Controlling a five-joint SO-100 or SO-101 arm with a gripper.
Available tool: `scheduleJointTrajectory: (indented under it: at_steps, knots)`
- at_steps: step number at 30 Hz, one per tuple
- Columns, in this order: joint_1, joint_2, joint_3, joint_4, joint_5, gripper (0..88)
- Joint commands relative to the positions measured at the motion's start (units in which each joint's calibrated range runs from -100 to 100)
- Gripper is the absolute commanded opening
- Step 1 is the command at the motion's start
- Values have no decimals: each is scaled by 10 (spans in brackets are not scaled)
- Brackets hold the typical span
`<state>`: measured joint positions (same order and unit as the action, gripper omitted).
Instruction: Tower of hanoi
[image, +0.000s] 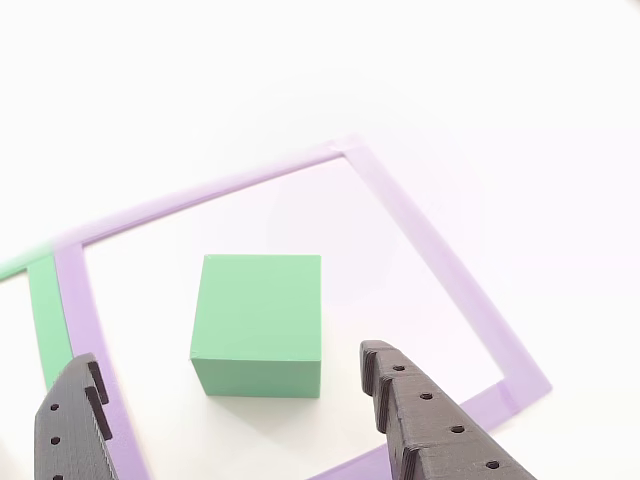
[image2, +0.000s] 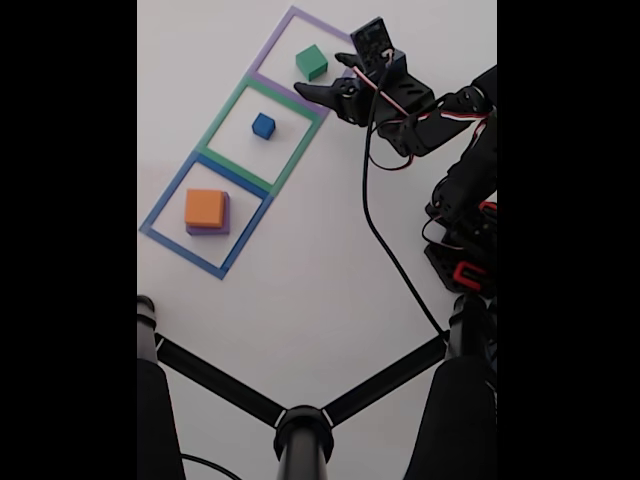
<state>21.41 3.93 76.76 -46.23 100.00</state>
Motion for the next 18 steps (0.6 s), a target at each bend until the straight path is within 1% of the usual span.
scheduleJointTrajectory:
  at_steps: [1, 5, 18]
  knots:
    - [1, 46, -38, -55, 0, 281]
    - [1, 81, -51, -80, 0, 281]
    - [-2, 129, -82, -104, 0, 273]
